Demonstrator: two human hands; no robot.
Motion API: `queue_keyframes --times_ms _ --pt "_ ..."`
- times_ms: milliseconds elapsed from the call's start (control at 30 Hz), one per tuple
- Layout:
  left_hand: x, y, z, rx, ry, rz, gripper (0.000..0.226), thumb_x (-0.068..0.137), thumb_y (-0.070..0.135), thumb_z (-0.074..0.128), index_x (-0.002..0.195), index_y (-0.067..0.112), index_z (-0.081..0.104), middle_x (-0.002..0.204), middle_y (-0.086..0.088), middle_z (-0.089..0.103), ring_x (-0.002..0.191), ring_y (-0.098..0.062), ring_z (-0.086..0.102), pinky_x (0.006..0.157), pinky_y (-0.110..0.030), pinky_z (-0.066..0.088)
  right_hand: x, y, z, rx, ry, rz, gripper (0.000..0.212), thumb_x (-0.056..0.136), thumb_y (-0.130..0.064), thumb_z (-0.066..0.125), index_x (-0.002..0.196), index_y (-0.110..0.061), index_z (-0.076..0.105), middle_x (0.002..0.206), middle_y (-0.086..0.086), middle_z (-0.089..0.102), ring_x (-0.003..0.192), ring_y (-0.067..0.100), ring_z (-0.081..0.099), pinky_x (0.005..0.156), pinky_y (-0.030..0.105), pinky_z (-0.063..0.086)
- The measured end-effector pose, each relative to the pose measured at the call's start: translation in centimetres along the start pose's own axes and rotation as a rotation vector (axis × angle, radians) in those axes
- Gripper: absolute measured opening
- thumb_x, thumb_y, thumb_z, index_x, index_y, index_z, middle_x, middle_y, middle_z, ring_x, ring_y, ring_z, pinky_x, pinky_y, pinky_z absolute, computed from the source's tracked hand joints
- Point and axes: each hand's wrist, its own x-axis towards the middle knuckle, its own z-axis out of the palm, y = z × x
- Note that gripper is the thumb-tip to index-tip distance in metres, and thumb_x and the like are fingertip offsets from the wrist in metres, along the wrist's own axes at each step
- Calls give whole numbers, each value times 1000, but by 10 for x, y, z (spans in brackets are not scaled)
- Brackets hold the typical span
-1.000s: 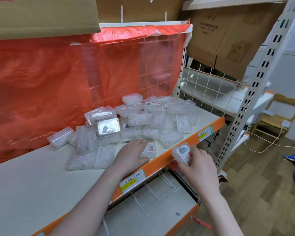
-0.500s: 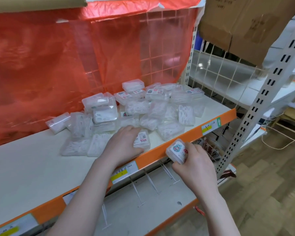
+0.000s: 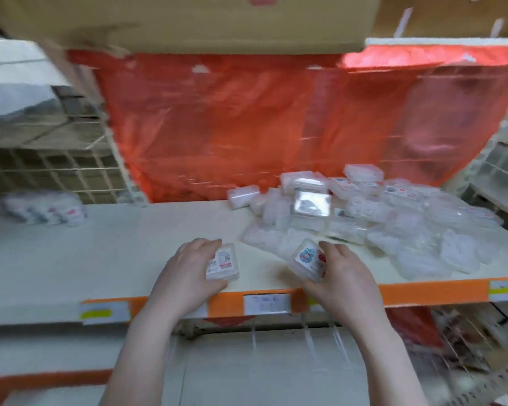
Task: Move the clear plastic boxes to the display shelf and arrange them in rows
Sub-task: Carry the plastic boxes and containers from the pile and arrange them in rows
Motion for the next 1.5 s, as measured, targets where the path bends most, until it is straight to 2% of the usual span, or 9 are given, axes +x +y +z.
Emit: queue_keyframes --times_ms 200,367,567,700,833,967,1167,1267,1500 --pt "-94 -120 -76 -17 124 -224 83 62 47 59 138 16 46 131 -2 50 120 -22 46 98 -27 35 -15 -143 43 -2 -104 -209 56 77 -32 60 128 -15 45 120 4 52 114 24 47 89 33 39" --pt "-175 -215 -132 11 232 -383 76 72 36 73 139 17 44 135 -3 47 125 -23 41 99 -25 30 -46 -270 84 36 -157 -348 59 76 -32 60 130 -14 43 121 3 51 115 24 47 89 32 39" --pt "-259 -302 -191 15 261 -520 78 65 46 60 137 18 47 134 0 50 120 -22 48 97 -32 40 -75 -395 121 76 -210 -488 62 77 -32 61 134 -16 41 123 3 51 116 23 47 90 32 38" --pt "-290 -349 -218 60 316 -575 62 70 24 72 129 18 53 123 -2 54 116 -23 49 93 -33 41 -77 -460 135 79 -242 -563 67 79 -32 60 140 -15 36 129 3 49 119 22 46 92 30 37" --pt "-301 -387 -232 55 344 -638 61 71 17 73 129 15 54 122 -5 55 117 -27 49 96 -37 42 -73 -506 154 80 -267 -610 68 79 -30 60 141 -14 35 129 4 49 117 22 47 90 28 36" --pt "-300 -429 -246 58 360 -648 62 71 27 71 129 15 54 121 -5 56 116 -24 49 95 -34 42 -60 -553 182 97 -278 -648 69 78 -29 60 141 -14 36 129 4 50 116 21 47 91 27 36" --pt "-289 -511 -287 111 306 -702 70 72 24 76 136 19 48 127 1 54 116 -20 49 94 -37 44 -24 -640 233 163 -316 -676 64 77 -27 60 137 -15 40 127 4 51 116 22 47 91 27 37" --pt "-278 -542 -311 155 300 -768 73 78 23 73 142 21 39 136 1 46 125 -20 42 97 -34 40 -8 -678 253 170 -344 -679 63 78 -27 59 137 -15 40 129 4 50 118 22 45 92 27 37" --pt "-248 -597 -335 133 259 -750 74 80 24 71 144 22 34 144 1 40 128 -20 39 100 -34 37 8 -722 283 126 -422 -702 66 82 -29 58 142 -17 34 135 2 46 122 21 43 95 25 34"
